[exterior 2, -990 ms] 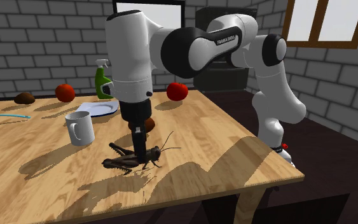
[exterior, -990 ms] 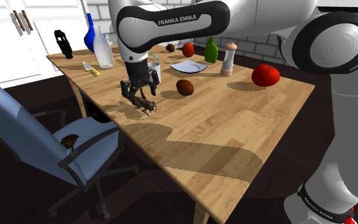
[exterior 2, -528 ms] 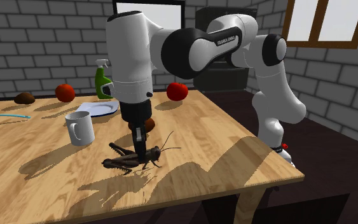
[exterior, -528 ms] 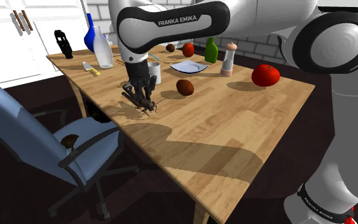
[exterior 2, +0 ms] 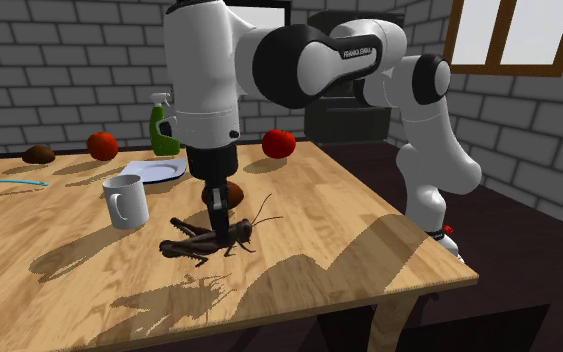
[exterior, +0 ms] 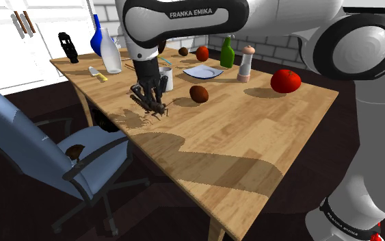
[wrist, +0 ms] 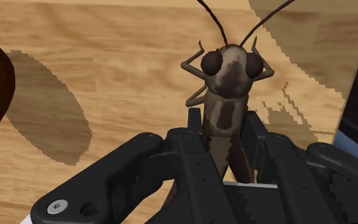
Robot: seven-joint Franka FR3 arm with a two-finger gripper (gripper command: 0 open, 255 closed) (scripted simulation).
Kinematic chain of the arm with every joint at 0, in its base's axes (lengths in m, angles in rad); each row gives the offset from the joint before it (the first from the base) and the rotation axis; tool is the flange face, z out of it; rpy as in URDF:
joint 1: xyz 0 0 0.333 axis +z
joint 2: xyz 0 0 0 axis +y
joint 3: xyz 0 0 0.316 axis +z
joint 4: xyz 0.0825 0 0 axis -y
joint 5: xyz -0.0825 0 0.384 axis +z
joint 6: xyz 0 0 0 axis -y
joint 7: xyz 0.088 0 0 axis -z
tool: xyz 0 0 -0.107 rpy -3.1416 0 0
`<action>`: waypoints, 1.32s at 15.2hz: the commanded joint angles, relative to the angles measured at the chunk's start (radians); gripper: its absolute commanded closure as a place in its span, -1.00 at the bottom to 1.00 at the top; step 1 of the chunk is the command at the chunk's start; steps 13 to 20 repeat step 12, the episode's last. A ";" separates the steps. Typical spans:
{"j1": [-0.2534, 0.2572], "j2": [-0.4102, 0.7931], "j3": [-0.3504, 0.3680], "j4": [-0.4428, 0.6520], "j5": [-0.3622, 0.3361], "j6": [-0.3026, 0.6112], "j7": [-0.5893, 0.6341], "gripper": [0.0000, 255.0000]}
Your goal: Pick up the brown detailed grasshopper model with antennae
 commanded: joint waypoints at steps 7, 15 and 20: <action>0.019 0.032 -0.001 0.159 -0.007 -0.126 -0.009 1.00; 0.031 0.056 -0.002 0.242 -0.013 -0.185 -0.013 1.00; 0.031 0.056 -0.002 0.242 -0.013 -0.185 -0.013 1.00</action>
